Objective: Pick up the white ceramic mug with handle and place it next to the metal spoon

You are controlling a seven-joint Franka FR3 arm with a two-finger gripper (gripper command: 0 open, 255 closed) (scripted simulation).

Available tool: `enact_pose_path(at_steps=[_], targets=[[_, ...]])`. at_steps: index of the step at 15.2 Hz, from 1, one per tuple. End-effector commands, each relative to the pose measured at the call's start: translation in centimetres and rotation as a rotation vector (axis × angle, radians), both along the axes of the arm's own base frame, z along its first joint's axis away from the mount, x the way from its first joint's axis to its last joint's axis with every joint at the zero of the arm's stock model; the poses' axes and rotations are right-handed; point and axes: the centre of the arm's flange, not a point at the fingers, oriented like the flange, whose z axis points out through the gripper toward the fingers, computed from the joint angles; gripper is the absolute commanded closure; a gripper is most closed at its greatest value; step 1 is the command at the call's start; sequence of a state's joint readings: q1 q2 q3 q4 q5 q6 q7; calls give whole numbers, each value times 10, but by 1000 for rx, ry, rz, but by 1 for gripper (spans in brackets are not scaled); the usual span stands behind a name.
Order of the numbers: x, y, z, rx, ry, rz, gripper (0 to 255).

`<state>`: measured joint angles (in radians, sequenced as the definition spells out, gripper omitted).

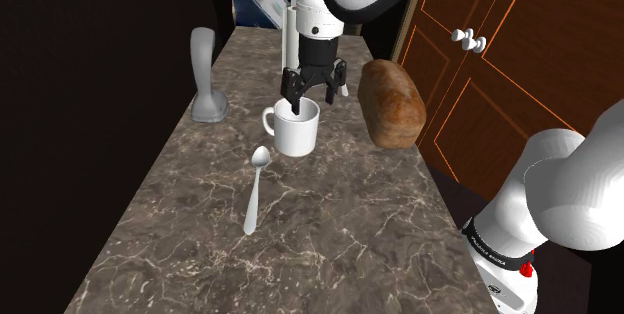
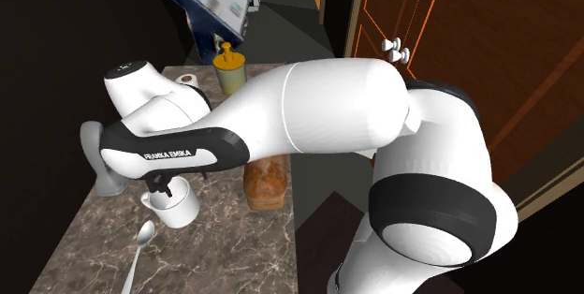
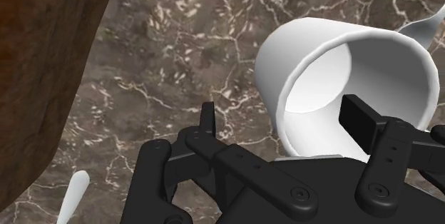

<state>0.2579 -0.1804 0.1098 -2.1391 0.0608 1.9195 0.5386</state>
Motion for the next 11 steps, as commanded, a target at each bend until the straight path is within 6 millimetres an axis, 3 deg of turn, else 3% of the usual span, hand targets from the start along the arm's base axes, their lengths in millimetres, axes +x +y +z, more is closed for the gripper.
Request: enact_pose_path(at_steps=[1,3,11], targets=[[1,-1,20,0,0,0,0],[2,-1,44,0,0,0,0],[2,-1,43,0,0,0,0]])
